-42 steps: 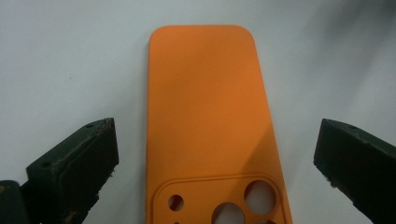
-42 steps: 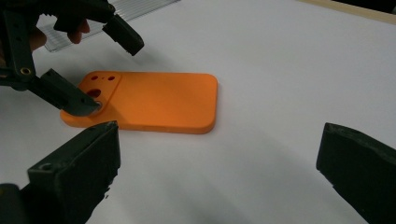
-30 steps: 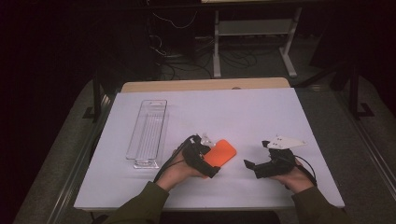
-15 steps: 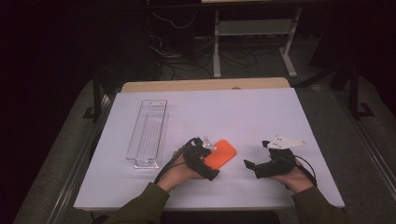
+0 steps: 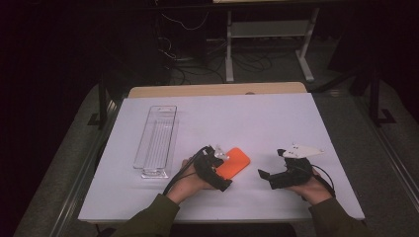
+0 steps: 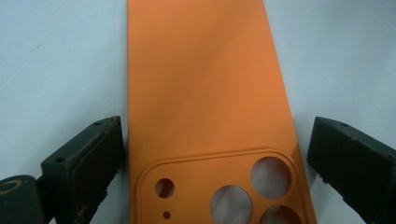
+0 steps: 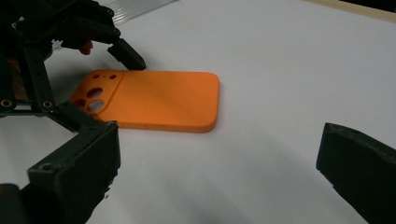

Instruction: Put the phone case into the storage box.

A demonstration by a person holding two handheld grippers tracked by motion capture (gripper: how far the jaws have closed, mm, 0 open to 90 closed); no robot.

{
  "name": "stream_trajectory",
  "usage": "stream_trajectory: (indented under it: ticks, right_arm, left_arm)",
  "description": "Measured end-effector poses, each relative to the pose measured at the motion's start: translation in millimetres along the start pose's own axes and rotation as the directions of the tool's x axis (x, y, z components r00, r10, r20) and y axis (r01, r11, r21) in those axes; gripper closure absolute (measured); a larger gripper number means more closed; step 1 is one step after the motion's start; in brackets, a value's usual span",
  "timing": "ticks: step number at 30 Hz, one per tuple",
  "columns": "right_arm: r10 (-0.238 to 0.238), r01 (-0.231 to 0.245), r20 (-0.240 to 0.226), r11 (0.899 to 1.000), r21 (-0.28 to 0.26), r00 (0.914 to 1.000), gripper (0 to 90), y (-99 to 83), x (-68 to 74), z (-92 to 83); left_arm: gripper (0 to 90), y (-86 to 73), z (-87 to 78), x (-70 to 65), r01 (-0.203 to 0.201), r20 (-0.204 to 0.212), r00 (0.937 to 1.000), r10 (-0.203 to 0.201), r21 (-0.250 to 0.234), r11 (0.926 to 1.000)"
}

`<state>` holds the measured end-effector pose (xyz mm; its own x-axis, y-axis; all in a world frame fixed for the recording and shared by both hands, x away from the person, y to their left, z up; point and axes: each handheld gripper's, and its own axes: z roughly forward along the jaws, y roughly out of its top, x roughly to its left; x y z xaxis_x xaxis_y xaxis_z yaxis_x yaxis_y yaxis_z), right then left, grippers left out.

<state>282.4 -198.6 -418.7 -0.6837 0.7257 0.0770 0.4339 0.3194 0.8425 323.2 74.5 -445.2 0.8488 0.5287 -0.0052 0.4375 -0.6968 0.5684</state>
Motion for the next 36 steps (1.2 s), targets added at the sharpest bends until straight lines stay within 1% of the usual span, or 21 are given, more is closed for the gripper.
stream_trajectory:
  ticks: [7, 8, 9, 10, 11, 21, 24, 27, 29, 32, 33, 36]
  right_arm:
    - [0.001, -0.001, 0.000, 1.000, 0.002, 1.0000, 0.0, -0.4, 0.1, -0.7]
    - [0.003, -0.003, 0.000, 1.000, 0.003, 1.0000, 0.0, -0.6, 0.0, -0.5]
    - [-0.001, 0.001, 0.000, 1.000, 0.006, 1.0000, 0.0, -0.8, -0.2, -0.3]
    - [-0.001, 0.001, 0.000, 1.000, 0.006, 1.0000, 0.0, -0.8, -0.2, -0.3]
    - [0.009, -0.009, -0.005, 1.000, 0.009, 0.9999, 0.0, -0.6, 0.3, -0.8]
    - [0.002, -0.002, -0.008, 1.000, 0.013, 1.0000, 0.0, -0.6, -0.9, 0.9]
    - [0.004, -0.004, -0.008, 1.000, 0.013, 1.0000, 0.0, -0.4, -1.2, 1.0]
    - [0.015, -0.015, -0.012, 1.000, 0.015, 0.9998, 0.0, 0.5, -1.8, 1.8]
    - [0.007, -0.007, -0.013, 1.000, 0.018, 0.9999, 0.0, 0.0, -2.5, 2.7]
    - [0.014, -0.013, -0.015, 1.000, 0.020, 0.9998, 0.0, -0.2, -2.5, 2.4]
    - [0.017, -0.017, -0.016, 1.000, 0.015, 0.9997, 0.0, 0.0, -2.6, 1.9]
    - [0.018, -0.017, -0.016, 1.000, 0.016, 0.9997, 0.0, 0.4, -2.4, 1.7]
  left_arm:
    - [7.8, -0.3, -0.7, 0.8, 0.001, -0.004, 1.0000, -0.001, -0.012, 0.9999]
    - [8.8, -0.4, -1.7, 0.8, 0.007, -0.003, 1.0000, -0.007, -0.009, 0.9999]
    - [12.4, -1.0, -3.0, 2.5, -0.003, 0.000, 1.0000, 0.003, -0.015, 0.9999]
    - [13.3, -1.0, -3.0, 2.5, -0.003, 0.000, 1.0000, 0.003, -0.015, 0.9999]
    - [13.5, -1.4, -3.1, 3.0, -0.002, 0.001, 1.0000, 0.002, -0.019, 0.9998]
    - [14.2, -1.8, -2.4, 2.0, 0.002, -0.007, 1.0000, -0.002, -0.025, 0.9997]
    - [14.4, -1.3, -2.5, 2.6, 0.001, -0.004, 1.0000, -0.001, -0.023, 0.9997]
    - [15.0, -0.8, -2.4, 2.8, 0.008, -0.001, 1.0000, -0.008, -0.024, 0.9997]
    - [15.2, 0.3, -3.1, 3.6, 0.000, 0.001, 1.0000, 0.000, -0.010, 0.9999]
    - [15.3, 0.7, -3.4, 4.8, 0.004, 0.011, 0.9999, -0.004, -0.010, 0.9999]
    - [15.4, 1.2, -4.0, 6.2, -0.008, 0.014, 0.9999, 0.008, -0.003, 1.0000]
    - [15.5, 1.3, -4.3, 6.7, -0.006, 0.019, 0.9998, 0.006, -0.005, 1.0000]
